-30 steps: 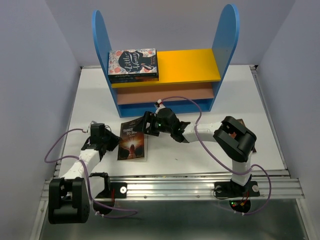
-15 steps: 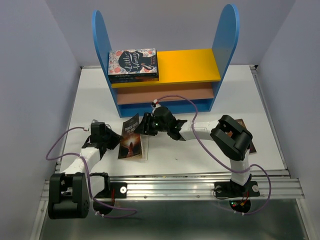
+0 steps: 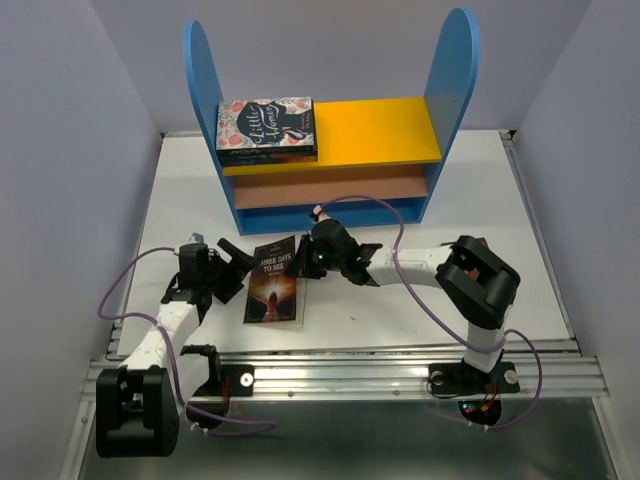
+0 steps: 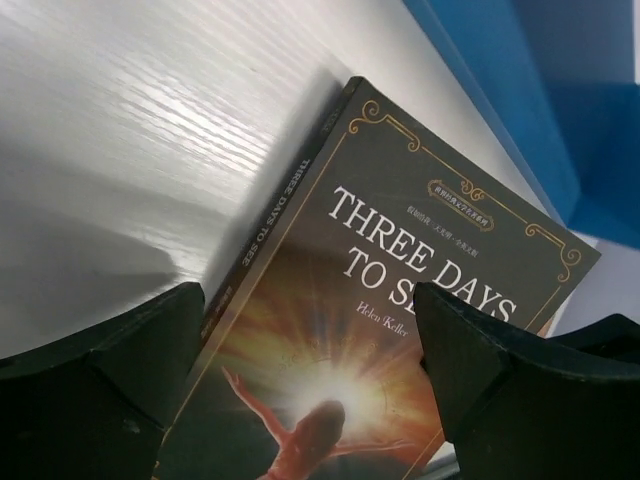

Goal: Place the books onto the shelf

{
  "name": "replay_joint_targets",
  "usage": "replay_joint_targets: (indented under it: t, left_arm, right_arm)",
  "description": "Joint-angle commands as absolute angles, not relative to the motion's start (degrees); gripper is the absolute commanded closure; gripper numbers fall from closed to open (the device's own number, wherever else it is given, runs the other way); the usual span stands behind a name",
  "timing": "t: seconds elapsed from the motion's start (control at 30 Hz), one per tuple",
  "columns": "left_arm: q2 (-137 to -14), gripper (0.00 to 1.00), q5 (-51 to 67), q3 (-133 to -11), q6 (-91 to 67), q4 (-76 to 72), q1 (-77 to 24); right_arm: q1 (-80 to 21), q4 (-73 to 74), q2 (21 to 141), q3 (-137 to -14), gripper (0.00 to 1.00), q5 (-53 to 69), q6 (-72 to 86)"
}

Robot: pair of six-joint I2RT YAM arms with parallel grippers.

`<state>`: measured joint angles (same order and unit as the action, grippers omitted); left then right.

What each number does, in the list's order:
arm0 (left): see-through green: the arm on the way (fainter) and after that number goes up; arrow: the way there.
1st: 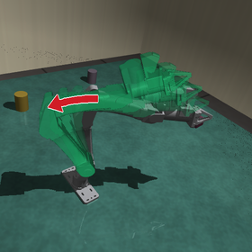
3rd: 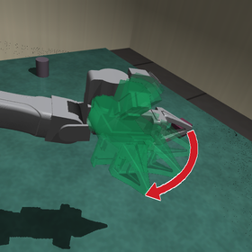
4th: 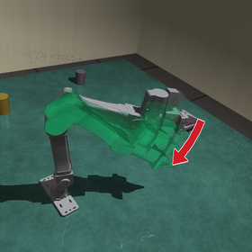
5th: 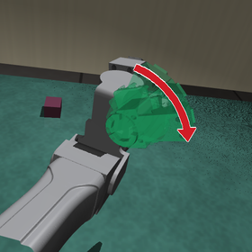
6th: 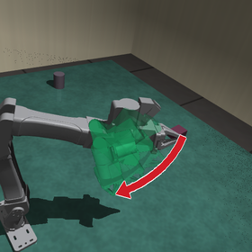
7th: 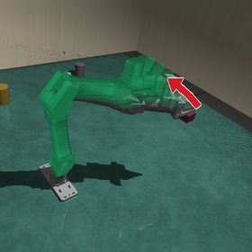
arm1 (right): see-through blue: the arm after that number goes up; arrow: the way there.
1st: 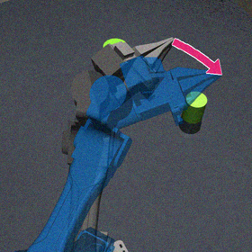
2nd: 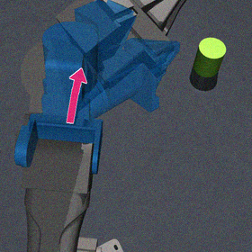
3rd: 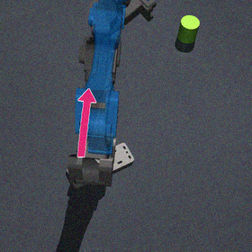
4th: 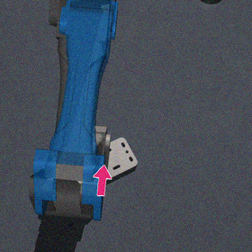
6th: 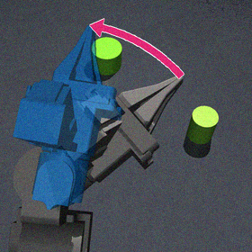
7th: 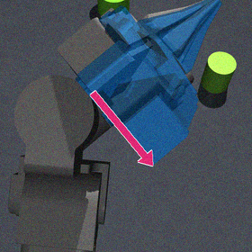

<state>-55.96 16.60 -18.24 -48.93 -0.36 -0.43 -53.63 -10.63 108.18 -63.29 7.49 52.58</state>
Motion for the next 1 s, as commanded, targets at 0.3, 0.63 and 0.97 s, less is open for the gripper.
replay_joint_targets:
  t: [0.3, 0.63, 0.97]
  left_arm:
    - [-46.6, 0.01, 38.0, -19.4, -42.6, -7.0, -1.0]
    - [-33.4, 0.01, 50.8, -19.9, -49.0, -22.1, -2.2]
    - [-35.5, 0.01, 54.4, -22.1, -47.1, -22.7, -5.0]
  right_arm:
    - [-44.1, -18.0, 82.7, -54.1, 0.99, 23.2, 48.3]
    - [-36.5, -17.1, 76.8, -58.0, 0.99, 36.0, 48.2]
    - [-36.5, -17.1, 79.5, -67.2, 0.99, 44.8, 46.0]
